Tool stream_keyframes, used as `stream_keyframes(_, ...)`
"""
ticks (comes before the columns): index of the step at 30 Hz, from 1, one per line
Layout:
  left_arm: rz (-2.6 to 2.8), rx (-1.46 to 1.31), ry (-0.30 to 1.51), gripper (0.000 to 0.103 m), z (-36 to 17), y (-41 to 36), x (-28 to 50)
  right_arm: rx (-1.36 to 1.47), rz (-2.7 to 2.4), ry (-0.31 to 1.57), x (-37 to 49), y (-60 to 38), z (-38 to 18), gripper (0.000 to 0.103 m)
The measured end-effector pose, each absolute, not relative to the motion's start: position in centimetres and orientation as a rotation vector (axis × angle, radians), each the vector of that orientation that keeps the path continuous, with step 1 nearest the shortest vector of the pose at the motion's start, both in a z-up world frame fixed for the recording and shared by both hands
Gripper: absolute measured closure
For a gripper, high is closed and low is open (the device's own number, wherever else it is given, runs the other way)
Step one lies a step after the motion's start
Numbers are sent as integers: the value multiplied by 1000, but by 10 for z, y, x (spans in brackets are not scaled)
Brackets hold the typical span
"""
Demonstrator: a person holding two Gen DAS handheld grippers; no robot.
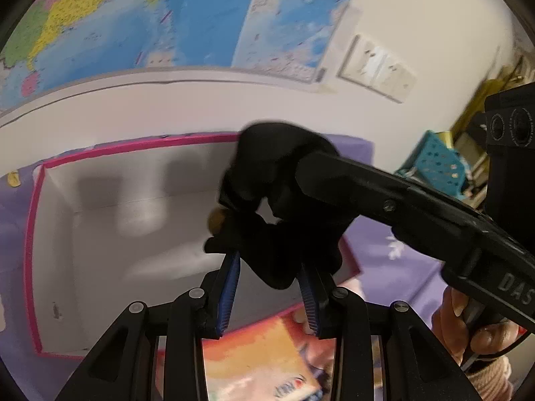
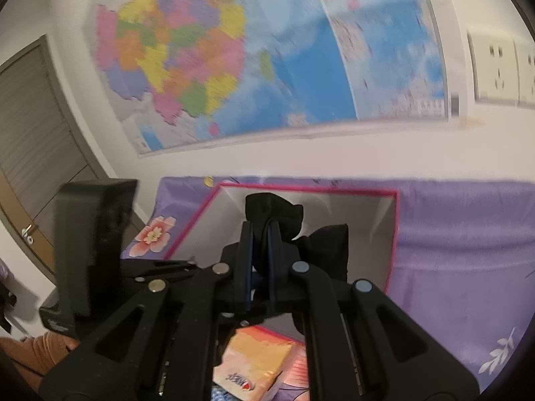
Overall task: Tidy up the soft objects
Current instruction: 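Lower the black scrunchie into the pink box and open the right gripper, then grasp the clear printed plastic pack with the right gripper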
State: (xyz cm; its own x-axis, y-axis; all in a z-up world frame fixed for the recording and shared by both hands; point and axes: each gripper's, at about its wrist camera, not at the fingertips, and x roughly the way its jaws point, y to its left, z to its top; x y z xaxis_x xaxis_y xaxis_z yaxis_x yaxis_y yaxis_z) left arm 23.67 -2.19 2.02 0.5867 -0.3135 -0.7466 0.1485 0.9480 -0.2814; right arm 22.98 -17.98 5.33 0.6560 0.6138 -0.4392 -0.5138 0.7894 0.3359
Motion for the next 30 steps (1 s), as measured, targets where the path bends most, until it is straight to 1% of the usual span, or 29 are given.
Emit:
stream_keyframes(5, -237, -195, 915, 66, 14, -16, 229, 203, 529, 648, 251, -191, 27, 77)
stream_keyframes(7, -221, -181, 895, 66, 18, -14, 218, 208, 476, 653, 249, -201, 25, 74)
stream_keyframes(12, -268, -169, 831, 65, 33, -12, 179, 214, 509, 631, 223, -216, 38, 71)
stream_keyframes(14, -287, -143, 799, 59, 39, -14, 160, 217, 534, 620, 207, -218, 44, 62)
stream_keyframes(18, -379, -95, 779, 55, 39, -24, 114, 188, 566, 591, 169, -223, 56, 60)
stream_keyframes(22, -455, -45, 814, 55, 23, -33, 76, 159, 558, 587, 140, -230, 57, 59)
stream_keyframes(25, -515, -30, 866, 55, 4, -43, 49, 142, 516, 599, 126, -239, 49, 55)
stream_keyframes(30, -514, 70, 930, 55, -29, -59, 13, 192, 502, 660, 111, -257, 21, 55)
